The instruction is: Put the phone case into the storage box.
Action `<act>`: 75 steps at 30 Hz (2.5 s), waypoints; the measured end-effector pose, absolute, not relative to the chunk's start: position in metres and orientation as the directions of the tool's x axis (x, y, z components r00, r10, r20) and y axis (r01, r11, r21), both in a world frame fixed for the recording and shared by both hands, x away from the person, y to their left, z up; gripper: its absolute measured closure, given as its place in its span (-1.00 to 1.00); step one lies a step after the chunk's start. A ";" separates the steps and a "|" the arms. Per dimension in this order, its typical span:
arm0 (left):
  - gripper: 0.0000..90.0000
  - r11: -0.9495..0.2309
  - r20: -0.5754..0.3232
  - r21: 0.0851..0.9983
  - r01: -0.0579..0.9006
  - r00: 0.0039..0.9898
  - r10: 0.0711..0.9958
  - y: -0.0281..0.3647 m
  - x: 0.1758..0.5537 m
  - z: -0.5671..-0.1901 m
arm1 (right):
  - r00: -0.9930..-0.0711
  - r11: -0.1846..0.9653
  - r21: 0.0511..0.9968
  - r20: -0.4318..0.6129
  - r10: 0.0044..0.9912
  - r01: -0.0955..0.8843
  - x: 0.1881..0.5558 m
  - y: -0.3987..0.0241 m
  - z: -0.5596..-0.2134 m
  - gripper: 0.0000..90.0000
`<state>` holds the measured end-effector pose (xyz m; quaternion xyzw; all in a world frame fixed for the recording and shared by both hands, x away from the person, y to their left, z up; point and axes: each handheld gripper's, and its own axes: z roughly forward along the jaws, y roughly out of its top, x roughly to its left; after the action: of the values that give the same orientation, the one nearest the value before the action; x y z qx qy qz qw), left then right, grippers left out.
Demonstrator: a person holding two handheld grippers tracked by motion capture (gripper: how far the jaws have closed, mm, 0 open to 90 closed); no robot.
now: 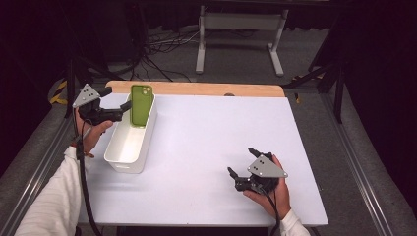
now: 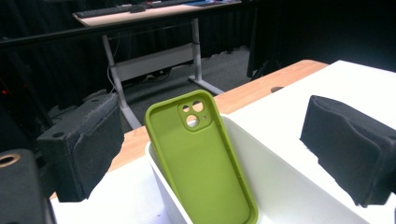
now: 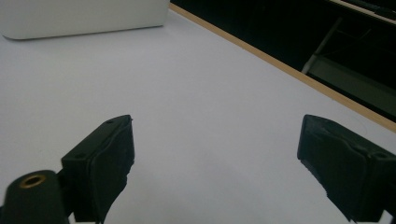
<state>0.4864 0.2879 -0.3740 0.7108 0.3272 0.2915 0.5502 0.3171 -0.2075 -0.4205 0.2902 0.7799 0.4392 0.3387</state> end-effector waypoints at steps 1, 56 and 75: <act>-0.85 -0.186 0.061 0.973 0.140 0.619 0.783 0.288 0.484 -0.373 | -0.598 0.450 0.879 -0.279 0.751 0.155 0.317 -0.207 -0.420 -0.77; -0.90 -0.167 0.125 0.986 -0.017 0.740 0.661 0.263 0.384 -0.361 | -0.604 0.466 0.876 -0.303 0.737 0.129 0.315 -0.203 -0.418 -0.80; -0.92 -0.169 0.142 0.984 -0.048 0.781 0.608 0.250 0.356 -0.363 | -0.602 0.463 0.878 -0.306 0.738 0.120 0.312 -0.202 -0.416 -0.79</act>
<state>0.3559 0.2495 -0.3632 0.7166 0.1954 0.2668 0.6141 0.3118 -0.2021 -0.4165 0.2751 0.7798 0.4391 0.3514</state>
